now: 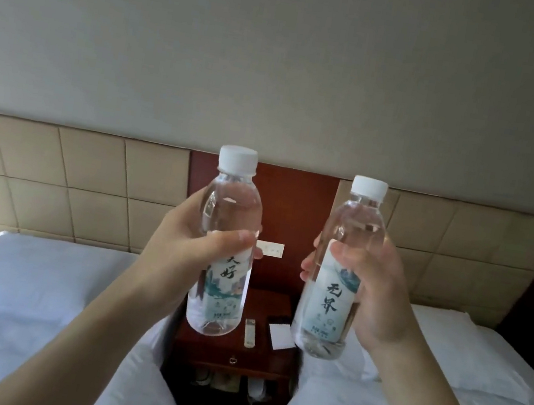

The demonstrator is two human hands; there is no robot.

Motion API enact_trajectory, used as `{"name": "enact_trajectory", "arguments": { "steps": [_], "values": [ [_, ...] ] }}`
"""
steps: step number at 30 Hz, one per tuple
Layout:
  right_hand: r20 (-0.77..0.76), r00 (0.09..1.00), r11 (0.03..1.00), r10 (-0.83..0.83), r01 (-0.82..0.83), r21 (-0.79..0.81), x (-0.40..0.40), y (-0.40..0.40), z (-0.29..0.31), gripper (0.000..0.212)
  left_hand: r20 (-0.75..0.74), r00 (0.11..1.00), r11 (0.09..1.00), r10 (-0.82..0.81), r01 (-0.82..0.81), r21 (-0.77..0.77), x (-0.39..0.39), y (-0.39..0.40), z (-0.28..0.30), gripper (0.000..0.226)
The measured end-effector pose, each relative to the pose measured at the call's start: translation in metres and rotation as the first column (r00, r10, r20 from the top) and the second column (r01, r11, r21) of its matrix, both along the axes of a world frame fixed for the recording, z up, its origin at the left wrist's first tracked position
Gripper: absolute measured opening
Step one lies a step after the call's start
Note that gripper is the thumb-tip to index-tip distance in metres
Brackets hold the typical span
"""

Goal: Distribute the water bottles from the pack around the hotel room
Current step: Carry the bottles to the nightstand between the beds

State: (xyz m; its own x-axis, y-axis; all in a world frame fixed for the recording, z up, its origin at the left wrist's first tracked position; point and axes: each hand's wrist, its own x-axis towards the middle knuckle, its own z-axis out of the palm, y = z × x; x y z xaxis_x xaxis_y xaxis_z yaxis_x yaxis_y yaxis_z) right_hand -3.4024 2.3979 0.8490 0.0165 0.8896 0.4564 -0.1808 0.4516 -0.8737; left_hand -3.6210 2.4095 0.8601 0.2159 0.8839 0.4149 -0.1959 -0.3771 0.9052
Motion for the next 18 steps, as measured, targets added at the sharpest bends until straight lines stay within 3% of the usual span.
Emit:
{"name": "enact_trajectory", "arguments": {
  "steps": [6, 12, 15, 18],
  "values": [
    [0.005, 0.999, 0.998, 0.048, -0.047, -0.029, 0.023, 0.144, -0.018, 0.053, -0.063, 0.998, 0.999, 0.023, -0.025, -0.023, 0.008, 0.138, -0.021, 0.040],
    [0.059, 0.997, 0.995, 0.051, -0.046, -0.090, 0.040, 0.300, -0.070, 0.054, -0.128, 0.991, 0.999, 0.029, -0.034, -0.035, 0.013, 0.296, -0.080, 0.045],
    [0.082, 0.996, 0.981, 0.033, -0.017, -0.191, 0.045, 0.376, -0.108, 0.066, -0.162, 0.987, 0.998, -0.008, -0.003, -0.069, 0.014, 0.381, -0.116, 0.047],
    [0.134, 0.991, 0.953, -0.001, 0.042, -0.300, 0.052, 0.448, -0.139, 0.058, -0.204, 0.977, 0.989, -0.068, 0.040, -0.139, 0.019, 0.467, -0.146, 0.046]
  ]
}}
